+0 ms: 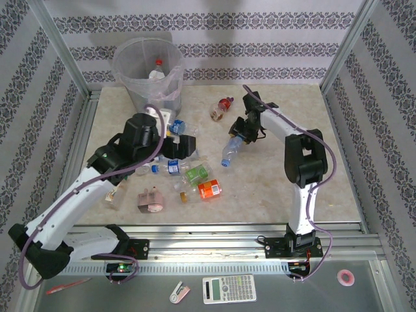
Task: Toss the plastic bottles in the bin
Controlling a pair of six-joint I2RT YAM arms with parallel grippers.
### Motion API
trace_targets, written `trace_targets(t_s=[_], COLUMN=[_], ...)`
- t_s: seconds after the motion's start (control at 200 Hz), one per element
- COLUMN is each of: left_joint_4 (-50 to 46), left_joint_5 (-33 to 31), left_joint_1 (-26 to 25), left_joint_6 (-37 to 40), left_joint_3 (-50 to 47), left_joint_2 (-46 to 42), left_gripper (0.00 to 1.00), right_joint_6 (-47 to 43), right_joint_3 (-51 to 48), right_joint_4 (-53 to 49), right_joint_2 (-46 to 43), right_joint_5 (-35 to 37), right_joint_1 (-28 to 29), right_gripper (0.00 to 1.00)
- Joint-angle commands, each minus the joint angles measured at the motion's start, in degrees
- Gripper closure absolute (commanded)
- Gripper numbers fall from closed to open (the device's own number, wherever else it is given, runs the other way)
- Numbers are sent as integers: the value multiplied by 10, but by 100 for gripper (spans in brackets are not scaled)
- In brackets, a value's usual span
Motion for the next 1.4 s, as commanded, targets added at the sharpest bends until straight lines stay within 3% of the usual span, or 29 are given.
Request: trace_targets(t_s=[0.0,0.195,0.629,1.094,1.394], left_joint_4=[50,101,155,166,129], left_joint_5=[22,53,175,250,239], left_joint_1=[-24,-40,-44,-52,-62], left_joint_6=[28,28,7,-17,-18], left_joint_3=[18,27,92,125,149], left_joint_2=[27,75,198,249,280], left_gripper=[0,0,0,0,0], right_joint_6=[17,20,55,64,76], right_joint_3=[-9,-18,-42,-63,-64], right_joint_4=[-4,-15,-17,-9,2], right_joint_2=[-77,-158,-297,-347,-354], right_joint_5=[-6,-16,-54,-71,-75], right_joint_1=[-7,-14,-13,23,46], right_gripper=[59,68,70,71,72])
